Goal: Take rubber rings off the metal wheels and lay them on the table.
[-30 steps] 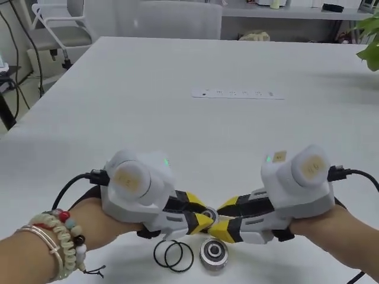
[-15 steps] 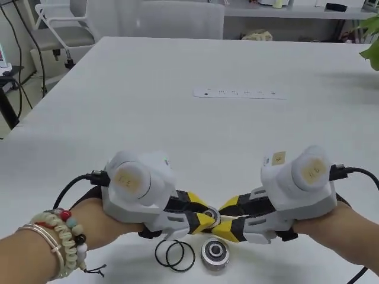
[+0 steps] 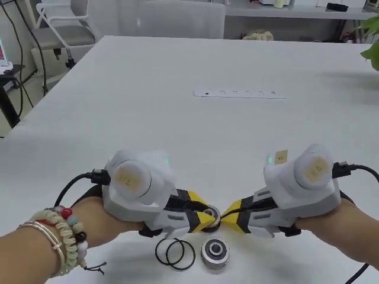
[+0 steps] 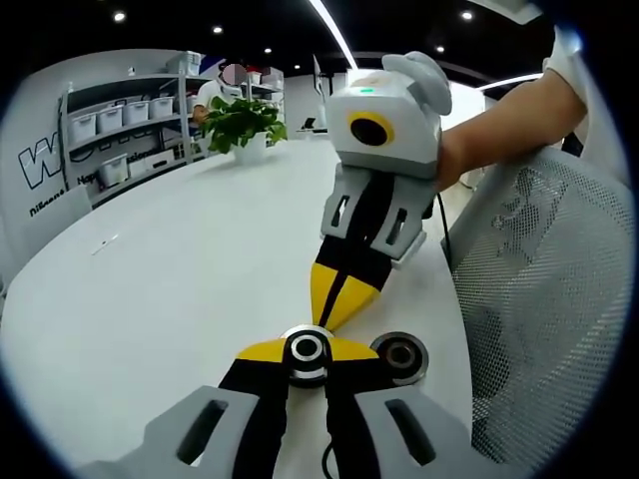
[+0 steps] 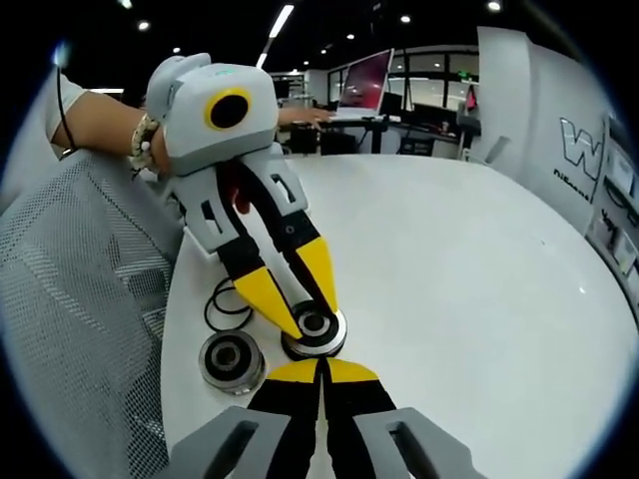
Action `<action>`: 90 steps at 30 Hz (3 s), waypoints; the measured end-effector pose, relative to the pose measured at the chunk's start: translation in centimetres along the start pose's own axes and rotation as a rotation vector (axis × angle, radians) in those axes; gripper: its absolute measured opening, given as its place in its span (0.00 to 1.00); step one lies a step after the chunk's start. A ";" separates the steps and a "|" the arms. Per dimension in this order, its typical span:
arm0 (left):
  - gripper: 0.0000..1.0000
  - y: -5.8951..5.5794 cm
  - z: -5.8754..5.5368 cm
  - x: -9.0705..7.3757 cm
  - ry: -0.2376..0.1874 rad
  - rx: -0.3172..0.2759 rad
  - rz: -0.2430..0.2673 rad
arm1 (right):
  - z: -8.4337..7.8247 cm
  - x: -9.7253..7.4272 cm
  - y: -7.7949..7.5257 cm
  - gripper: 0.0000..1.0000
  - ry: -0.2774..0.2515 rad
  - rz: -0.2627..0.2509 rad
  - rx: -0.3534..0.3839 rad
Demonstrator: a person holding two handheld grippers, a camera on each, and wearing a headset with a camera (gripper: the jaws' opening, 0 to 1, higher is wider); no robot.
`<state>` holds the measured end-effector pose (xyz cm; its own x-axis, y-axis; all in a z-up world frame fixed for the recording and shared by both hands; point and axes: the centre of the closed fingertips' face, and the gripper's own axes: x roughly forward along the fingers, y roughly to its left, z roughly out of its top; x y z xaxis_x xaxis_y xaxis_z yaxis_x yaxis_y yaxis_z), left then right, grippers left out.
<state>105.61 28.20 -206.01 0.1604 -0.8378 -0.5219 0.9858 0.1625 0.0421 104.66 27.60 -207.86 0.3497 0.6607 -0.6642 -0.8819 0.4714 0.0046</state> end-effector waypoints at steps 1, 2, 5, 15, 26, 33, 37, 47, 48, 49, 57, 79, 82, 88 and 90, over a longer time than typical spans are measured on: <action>0.08 0.0 0.0 0.0 0.000 0.000 0.000 | 0.0 0.0 0.0 0.00 0.000 -0.001 0.003; 0.08 0.0 0.0 0.0 -0.001 0.000 0.000 | 0.0 0.0 0.0 0.00 0.001 -0.003 0.009; 0.08 0.0 0.0 0.0 -0.001 0.002 0.000 | 0.0 0.0 0.0 0.00 0.001 -0.003 0.027; 0.08 0.0 0.0 0.0 -0.003 0.001 -0.001 | 0.1 0.1 0.7 0.16 0.006 0.017 0.093; 0.08 0.0 0.0 0.0 -0.004 0.001 -0.002 | 0.4 1.0 0.4 0.21 0.008 -0.026 0.066; 0.08 0.2 -0.1 -0.1 -0.006 -0.009 0.008 | -0.3 0.0 0.3 0.00 0.020 0.004 0.055; 0.08 0.1 0.0 0.0 -0.010 -0.009 0.005 | 0.0 0.1 -0.2 0.00 0.018 -0.024 0.077; 0.08 0.1 0.0 0.0 -0.014 -0.009 0.001 | 0.3 0.5 0.3 0.25 -0.003 -0.015 0.105; 0.08 0.0 0.0 0.0 -0.014 -0.009 0.001 | 0.4 0.6 0.4 0.26 -0.008 -0.016 0.102; 0.08 0.0 0.0 0.0 -0.015 -0.009 0.001 | 0.6 0.9 0.6 0.28 -0.014 -0.016 0.100; 0.08 0.0 0.0 0.0 -0.020 -0.007 -0.002 | 1.1 1.2 0.3 0.25 -0.047 -0.029 0.110; 0.08 -0.6 0.3 0.3 -0.024 -0.004 -0.023 | 0.6 0.6 0.6 0.23 -0.024 0.028 0.070; 0.08 -0.7 0.3 0.3 -0.024 -0.003 -0.027 | 0.6 0.5 0.7 0.23 -0.019 0.033 0.064; 0.08 -0.9 0.3 0.4 -0.021 0.004 -0.033 | 0.4 0.4 0.8 0.23 -0.015 0.038 0.064; 0.08 -0.9 0.3 0.4 -0.021 0.005 -0.033 | 0.4 0.4 0.8 0.23 -0.013 0.037 0.063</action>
<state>104.84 27.52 -206.01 0.1283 -0.8534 -0.5053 0.9909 0.1316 0.0293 104.20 28.44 -207.81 0.3217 0.6859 -0.6528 -0.8729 0.4820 0.0763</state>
